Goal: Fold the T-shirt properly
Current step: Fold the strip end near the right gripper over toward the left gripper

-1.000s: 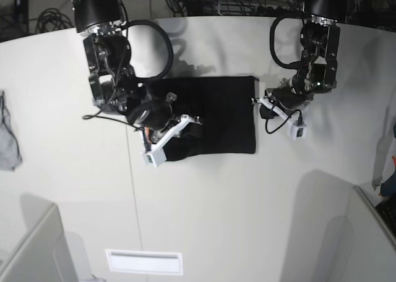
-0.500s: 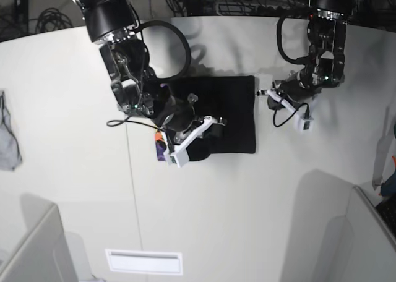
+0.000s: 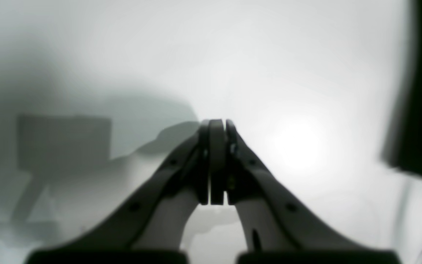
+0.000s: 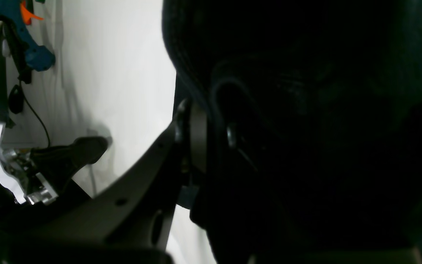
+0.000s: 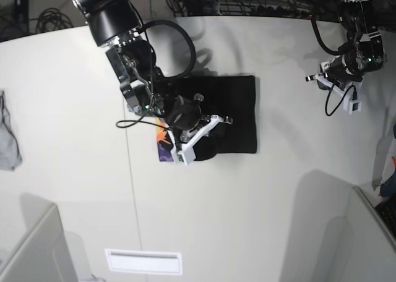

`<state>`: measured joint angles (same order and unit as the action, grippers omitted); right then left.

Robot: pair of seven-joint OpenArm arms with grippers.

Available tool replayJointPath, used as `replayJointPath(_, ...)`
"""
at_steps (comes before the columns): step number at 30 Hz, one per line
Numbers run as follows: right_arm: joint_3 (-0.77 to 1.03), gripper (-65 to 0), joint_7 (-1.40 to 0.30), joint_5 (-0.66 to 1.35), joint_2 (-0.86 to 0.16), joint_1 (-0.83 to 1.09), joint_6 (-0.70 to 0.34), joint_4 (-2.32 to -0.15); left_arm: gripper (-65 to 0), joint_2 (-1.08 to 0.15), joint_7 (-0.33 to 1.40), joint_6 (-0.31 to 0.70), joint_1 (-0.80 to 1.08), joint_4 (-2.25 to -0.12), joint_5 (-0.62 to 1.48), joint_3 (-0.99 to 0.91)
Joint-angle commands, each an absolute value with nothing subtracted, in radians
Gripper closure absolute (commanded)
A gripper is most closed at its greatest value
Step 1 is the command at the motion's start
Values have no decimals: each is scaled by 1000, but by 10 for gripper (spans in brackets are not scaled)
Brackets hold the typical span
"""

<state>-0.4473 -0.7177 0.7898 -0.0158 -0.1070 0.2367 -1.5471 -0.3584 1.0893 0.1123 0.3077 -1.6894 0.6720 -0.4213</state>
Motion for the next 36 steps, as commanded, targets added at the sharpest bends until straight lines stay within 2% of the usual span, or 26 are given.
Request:
replayJointPath(1,-447,0,-702,808,-7,-128,229,-1563,0,-380,1072,119,298,-1705,684,-432)
replayJointPath(8,-447,0,-731,812,35,-127,229,-1561,0,-392,1072,119,297,-1699,684,-430)
replayJointPath(12,-449,-207,-746,811,35,-127,231,-1563,0,-392,1072,119,297,-1699,684,-432)
replayJointPath(14,-449,-237,-754,809,35,-127,231,-1563,0,-392,1072,119,297,-1699,684,-432)
replayJointPath(24,-587,-243,-751,806,33,-162,232,-1540,0,-420,1072,119,297,-1701,684,-443)
replayJointPath(29,-705,-237,-750,806,56,-232,232,-1455,0,-435,1072,122,334,-1702,688,-610)
replayJointPath(34,-862,-237,-754,806,93,-306,237,-1414,0,-460,1073,122,341,-1696,685,-694)
replayJointPath(36,-917,-237,-756,806,97,-337,289,-1414,0,-476,1073,122,348,-1684,685,-696)
